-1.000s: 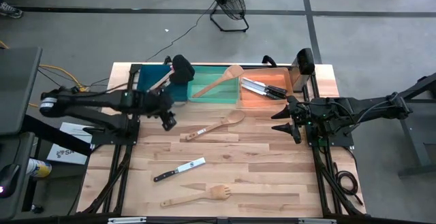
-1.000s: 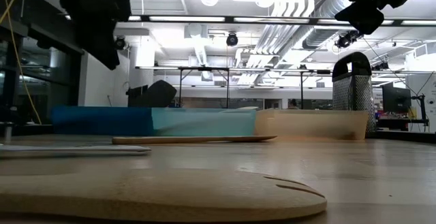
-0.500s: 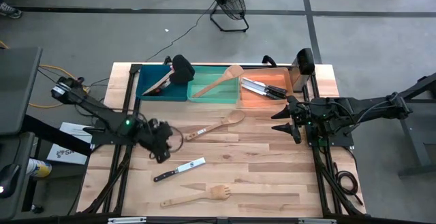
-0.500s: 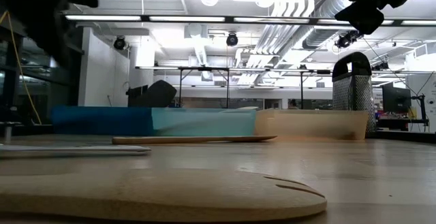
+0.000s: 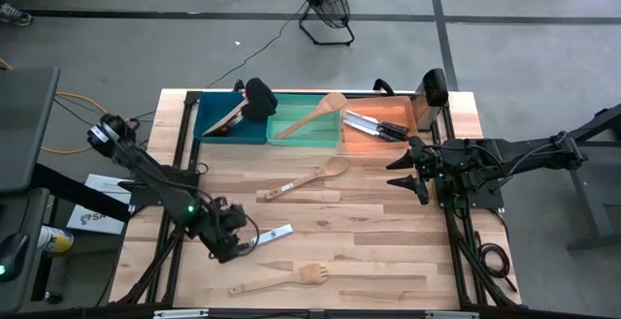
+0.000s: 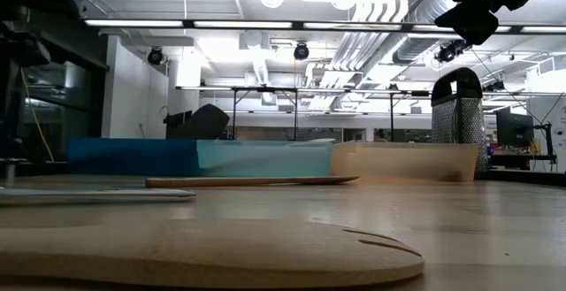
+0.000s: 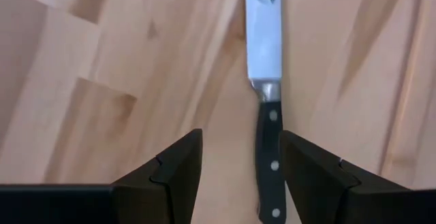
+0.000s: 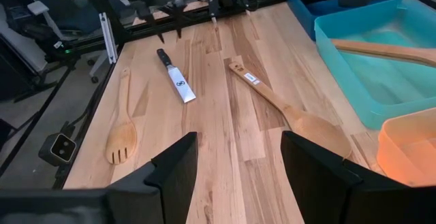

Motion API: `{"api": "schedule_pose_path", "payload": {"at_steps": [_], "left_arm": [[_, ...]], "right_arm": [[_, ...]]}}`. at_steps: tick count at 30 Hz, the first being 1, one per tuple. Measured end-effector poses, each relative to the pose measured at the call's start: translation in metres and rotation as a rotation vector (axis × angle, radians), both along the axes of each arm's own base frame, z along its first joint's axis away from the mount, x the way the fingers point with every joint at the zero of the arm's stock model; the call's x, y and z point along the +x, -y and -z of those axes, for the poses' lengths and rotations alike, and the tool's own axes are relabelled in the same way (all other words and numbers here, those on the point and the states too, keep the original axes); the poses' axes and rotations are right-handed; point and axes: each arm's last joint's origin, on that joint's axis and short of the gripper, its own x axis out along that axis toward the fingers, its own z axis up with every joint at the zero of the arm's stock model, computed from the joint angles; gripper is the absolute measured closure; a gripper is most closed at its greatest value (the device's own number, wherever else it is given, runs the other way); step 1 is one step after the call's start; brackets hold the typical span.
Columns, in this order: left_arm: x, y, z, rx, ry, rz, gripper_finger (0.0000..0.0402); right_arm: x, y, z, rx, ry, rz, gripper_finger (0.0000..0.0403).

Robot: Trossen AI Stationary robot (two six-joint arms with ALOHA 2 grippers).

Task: Pick & Place Kitchen Items
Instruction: Put the knife into the orange bin

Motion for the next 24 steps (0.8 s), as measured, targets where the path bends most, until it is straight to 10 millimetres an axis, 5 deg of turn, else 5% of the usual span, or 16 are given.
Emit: {"api": "schedule_pose_path", "payload": {"at_steps": [24], "left_arm": [[0.013, 0.028, 0.045, -0.014, -0.148, 0.098, 0.0211]], "right_arm": [[0.0, 0.0, 0.0, 0.0, 0.0, 0.0, 0.02]]}}
